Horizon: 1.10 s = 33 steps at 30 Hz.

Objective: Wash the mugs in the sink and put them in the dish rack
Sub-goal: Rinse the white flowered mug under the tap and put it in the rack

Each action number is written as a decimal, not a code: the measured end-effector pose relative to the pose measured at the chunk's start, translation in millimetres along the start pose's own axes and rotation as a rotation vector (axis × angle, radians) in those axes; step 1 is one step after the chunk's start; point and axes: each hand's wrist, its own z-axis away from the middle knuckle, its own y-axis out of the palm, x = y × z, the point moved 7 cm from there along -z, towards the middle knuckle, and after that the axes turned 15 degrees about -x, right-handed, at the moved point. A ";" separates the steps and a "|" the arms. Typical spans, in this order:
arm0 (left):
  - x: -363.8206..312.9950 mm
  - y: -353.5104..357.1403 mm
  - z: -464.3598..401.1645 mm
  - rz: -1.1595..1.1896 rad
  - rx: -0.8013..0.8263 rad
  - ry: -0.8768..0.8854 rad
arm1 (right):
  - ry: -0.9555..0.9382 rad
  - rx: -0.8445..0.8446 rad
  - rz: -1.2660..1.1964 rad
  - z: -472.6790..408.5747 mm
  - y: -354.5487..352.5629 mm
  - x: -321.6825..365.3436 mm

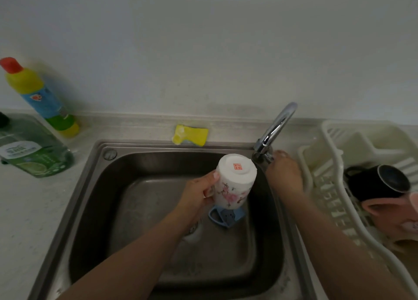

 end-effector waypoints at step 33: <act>-18.3 -6.5 8.2 -0.025 -0.083 -0.052 | -0.346 0.111 -0.347 79.5 -40.7 92.2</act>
